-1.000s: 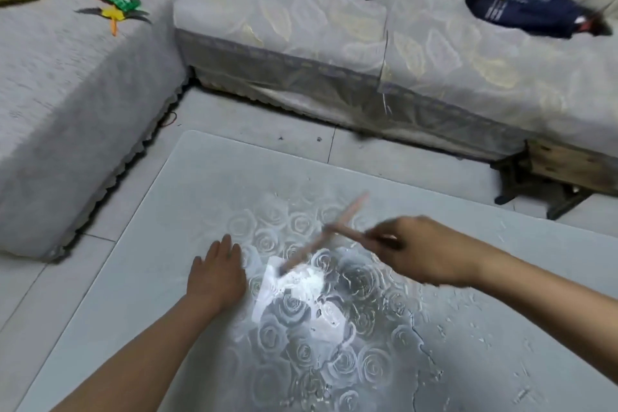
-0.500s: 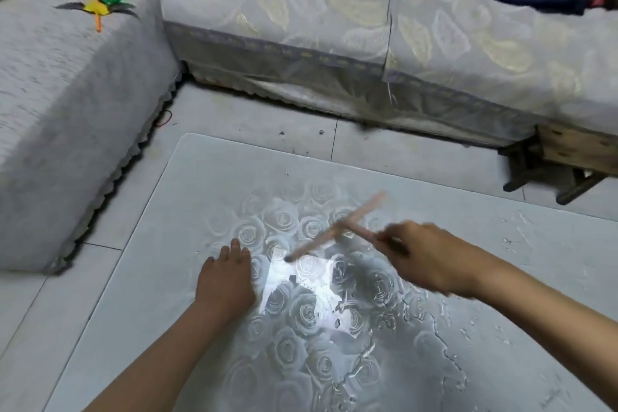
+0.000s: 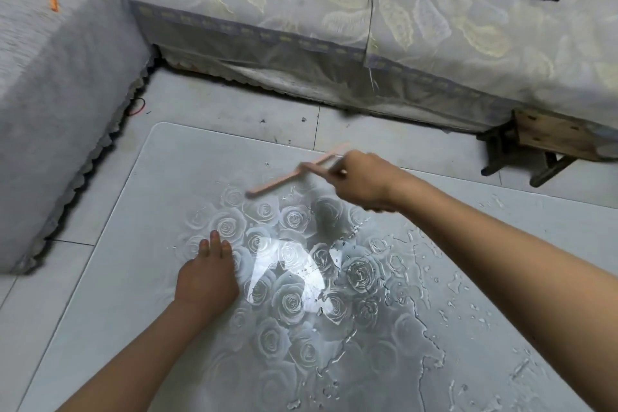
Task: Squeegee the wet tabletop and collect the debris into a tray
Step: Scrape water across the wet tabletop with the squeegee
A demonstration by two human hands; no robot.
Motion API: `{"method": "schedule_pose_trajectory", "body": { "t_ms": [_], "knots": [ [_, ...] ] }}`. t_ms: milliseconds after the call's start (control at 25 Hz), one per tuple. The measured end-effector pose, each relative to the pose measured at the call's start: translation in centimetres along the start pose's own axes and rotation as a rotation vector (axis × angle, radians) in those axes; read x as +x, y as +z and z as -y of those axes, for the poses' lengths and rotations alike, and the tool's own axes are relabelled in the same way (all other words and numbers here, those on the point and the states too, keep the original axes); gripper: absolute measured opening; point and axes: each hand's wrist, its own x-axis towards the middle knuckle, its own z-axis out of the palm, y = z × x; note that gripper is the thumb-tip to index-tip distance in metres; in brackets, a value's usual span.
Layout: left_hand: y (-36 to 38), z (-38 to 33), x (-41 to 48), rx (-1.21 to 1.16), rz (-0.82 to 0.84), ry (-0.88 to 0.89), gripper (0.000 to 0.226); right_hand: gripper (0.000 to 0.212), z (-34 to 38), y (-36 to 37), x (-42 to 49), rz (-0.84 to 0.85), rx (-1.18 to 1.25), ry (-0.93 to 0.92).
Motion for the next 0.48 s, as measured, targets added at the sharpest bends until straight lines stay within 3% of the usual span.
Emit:
{"method": "schedule_pose_trajectory", "body": {
  "t_ms": [120, 200, 280, 400, 480],
  "knots": [
    [-0.8, -0.2, -0.2, -0.018, 0.041, -0.006, 0.056, 0.018, -4.4, 1.2, -7.0, 0.071, 0.047, 0.062],
    [-1.7, -0.4, -0.2, -0.057, 0.075, -0.013, 0.056, 0.022, -5.8, 1.8, -10.9, 0.156, 0.052, 0.169],
    [-2.3, -0.8, -0.3, -0.114, 0.128, -0.037, 0.059, 0.026, -6.3, 1.4, -11.9, 0.184, 0.016, 0.162],
    [-2.6, -1.4, 0.2, -0.141, 0.196, -0.112, 0.063, 0.024, -7.3, -1.1, -8.6, -0.003, 0.211, 0.172],
    [-2.8, -2.0, 0.9, -0.156, 0.207, -0.155, 0.059, 0.043, -8.4, -2.7, -5.6, -0.098, 0.22, 0.257]
  ]
}}
